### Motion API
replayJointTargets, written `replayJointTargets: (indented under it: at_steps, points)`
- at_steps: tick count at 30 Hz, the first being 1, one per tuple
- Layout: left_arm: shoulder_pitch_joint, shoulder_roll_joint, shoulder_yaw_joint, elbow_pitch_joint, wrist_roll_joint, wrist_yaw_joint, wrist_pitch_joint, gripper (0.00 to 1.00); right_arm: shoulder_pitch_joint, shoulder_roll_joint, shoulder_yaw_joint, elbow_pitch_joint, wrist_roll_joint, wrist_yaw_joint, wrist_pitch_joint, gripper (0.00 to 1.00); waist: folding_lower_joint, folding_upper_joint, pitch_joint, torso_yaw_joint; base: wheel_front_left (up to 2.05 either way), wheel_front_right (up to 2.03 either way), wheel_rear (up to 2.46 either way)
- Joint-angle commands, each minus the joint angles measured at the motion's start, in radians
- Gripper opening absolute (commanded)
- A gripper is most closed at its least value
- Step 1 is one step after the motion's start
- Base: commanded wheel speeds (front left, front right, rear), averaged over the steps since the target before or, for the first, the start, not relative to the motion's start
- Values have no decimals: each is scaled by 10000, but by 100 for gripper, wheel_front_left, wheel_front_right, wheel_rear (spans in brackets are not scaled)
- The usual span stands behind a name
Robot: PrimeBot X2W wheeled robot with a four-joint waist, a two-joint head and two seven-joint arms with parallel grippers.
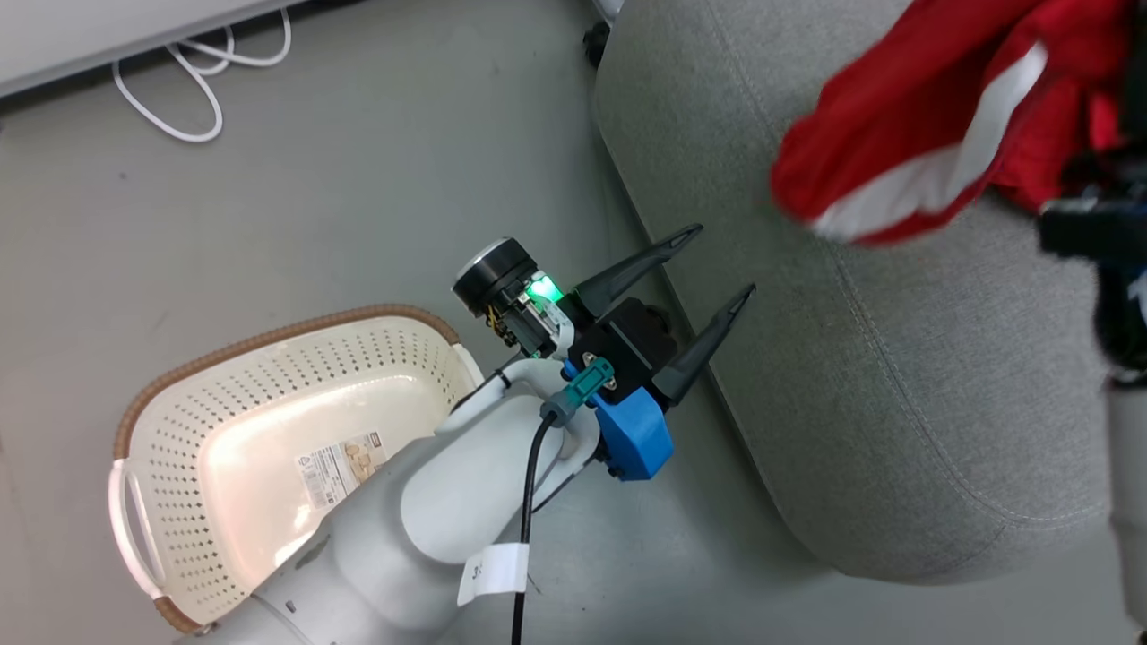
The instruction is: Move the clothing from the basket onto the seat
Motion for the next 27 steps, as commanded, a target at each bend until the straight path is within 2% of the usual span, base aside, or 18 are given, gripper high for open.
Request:
replayJointTargets:
  at_steps: [1,4,10,18,23,27]
  points:
    - [-298,128,47,-2,66,41,2,100,-718,-281,-247,-51,-8,1,-8,0,-1,0,386,-50,0,0,0]
    - [-441,148,35,-48,108,65,42,100,-1327,-619,-531,-21,-66,1,-8,0,-1,0,695,-27,0,0,0]
    - [-975,458,98,-197,255,124,250,100,-2908,-1575,-1998,293,67,1,-6,0,-1,0,1734,-69,0,0,0]
    - [-1578,771,41,-532,477,191,550,100,-3679,-2768,-3546,1916,21,1,-8,0,-1,0,2942,-134,0,0,0]
    - [-1757,872,-39,-717,555,217,667,100,-3112,-2919,-4302,2791,-104,1,-6,0,-1,0,3349,-142,0,0,0]
    - [-1804,1004,-61,-835,538,256,704,100,-2702,-2668,-4636,3399,-224,1,-7,0,-1,0,3545,-200,0,0,0]
